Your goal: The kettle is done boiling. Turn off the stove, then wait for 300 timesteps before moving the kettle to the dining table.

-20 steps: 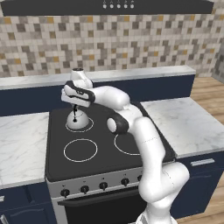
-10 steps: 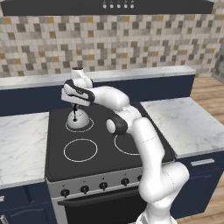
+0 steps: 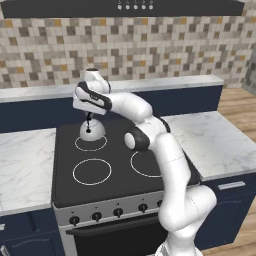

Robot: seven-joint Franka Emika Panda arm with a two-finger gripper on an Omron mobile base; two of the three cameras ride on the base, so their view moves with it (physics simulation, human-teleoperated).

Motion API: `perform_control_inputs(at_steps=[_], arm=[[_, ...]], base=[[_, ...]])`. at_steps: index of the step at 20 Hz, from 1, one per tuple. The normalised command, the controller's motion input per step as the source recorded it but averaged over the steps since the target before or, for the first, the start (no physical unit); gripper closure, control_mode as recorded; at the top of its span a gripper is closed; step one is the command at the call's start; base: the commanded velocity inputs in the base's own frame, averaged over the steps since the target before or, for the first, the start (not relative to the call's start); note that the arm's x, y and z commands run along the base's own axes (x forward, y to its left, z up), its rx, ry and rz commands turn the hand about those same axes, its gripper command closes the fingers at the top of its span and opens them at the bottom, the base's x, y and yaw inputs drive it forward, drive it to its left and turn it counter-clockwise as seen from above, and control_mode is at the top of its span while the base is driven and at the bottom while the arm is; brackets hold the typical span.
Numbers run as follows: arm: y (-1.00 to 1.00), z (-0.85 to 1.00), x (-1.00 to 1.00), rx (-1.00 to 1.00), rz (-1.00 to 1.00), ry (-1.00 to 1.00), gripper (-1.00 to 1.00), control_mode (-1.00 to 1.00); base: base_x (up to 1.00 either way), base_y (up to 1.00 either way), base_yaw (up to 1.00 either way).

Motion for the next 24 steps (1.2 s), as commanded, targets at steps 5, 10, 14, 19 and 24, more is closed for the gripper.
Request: perform_control_inputs(at_steps=[5, 10, 14, 19, 24], arm=[[-0.36, 0.17, -0.43, 0.07, 0.0, -0.07, 1.0, -1.0], [-0.39, 0.05, -0.68, 0.09, 0.0, -0.08, 1.0, -1.0], [-0.36, 0.06, -0.77, 0.09, 0.0, -0.06, 1.0, -1.0], [-0.33, 0.11, -0.77, 0.05, 0.0, -0.06, 1.0, -1.0], [-0.27, 0.29, -0.72, 0.03, 0.0, -0.04, 1.0, -1.0]], base=[[0.0, 0.0, 0.0], [0.0, 0.0, 0.0], [0.0, 0.0, 0.0], [0.0, 0.0, 0.0], [0.0, 0.0, 0.0]])
